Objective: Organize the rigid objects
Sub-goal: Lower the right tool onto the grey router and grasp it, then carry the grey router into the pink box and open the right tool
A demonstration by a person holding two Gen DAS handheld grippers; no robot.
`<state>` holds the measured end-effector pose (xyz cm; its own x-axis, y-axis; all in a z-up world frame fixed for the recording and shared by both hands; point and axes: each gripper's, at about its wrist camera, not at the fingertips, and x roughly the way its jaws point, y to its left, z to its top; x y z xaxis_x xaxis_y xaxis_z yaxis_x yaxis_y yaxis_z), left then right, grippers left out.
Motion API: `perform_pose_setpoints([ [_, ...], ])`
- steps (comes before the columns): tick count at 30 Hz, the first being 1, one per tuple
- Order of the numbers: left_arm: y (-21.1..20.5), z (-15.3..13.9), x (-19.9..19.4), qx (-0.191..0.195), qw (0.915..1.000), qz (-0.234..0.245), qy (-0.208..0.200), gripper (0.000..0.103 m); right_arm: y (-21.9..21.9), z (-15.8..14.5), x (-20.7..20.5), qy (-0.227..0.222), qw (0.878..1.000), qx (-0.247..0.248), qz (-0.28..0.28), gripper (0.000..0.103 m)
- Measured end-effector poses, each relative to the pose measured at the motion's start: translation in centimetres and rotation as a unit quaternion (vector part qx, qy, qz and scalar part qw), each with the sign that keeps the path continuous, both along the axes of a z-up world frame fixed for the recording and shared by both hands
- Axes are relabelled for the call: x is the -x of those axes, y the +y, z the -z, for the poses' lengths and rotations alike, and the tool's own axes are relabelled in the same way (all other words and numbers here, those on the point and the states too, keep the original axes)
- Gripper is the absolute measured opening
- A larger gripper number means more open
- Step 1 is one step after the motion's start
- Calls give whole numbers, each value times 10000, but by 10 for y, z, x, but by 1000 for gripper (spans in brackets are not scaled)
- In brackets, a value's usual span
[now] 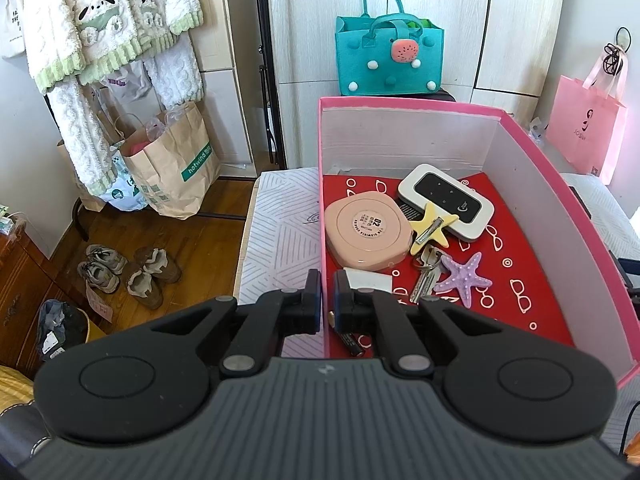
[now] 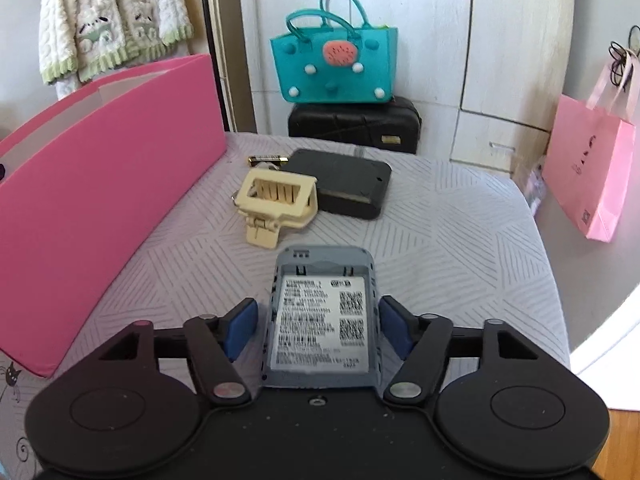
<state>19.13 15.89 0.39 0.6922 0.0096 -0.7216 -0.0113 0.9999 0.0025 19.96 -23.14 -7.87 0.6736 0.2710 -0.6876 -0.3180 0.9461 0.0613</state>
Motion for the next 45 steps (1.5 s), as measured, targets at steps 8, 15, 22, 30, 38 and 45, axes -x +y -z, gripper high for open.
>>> perform_pose_setpoints([
  [8,-4,1,-1,-18,10000,54,51,6,-3,-8,14,-364,9975,-602,27,64],
  [15,-2,-1,2,70,10000,42,-2,6,16,-59,42,-962,9921,-692,-416,64],
  [22,7,-5,6,239,9997,74,-48,6,57,-114,50,-1324,9742,-965,-1552,64],
  [30,11,-11,9,353,9991,83,-241,6,132,-124,0,-498,9413,-899,-3217,64],
  [38,12,-12,8,315,9991,136,-264,5,210,-97,-29,859,9248,-122,-3703,64],
  [45,13,-15,8,413,9986,152,-289,5,230,-74,-32,1344,9089,643,-3895,64],
])
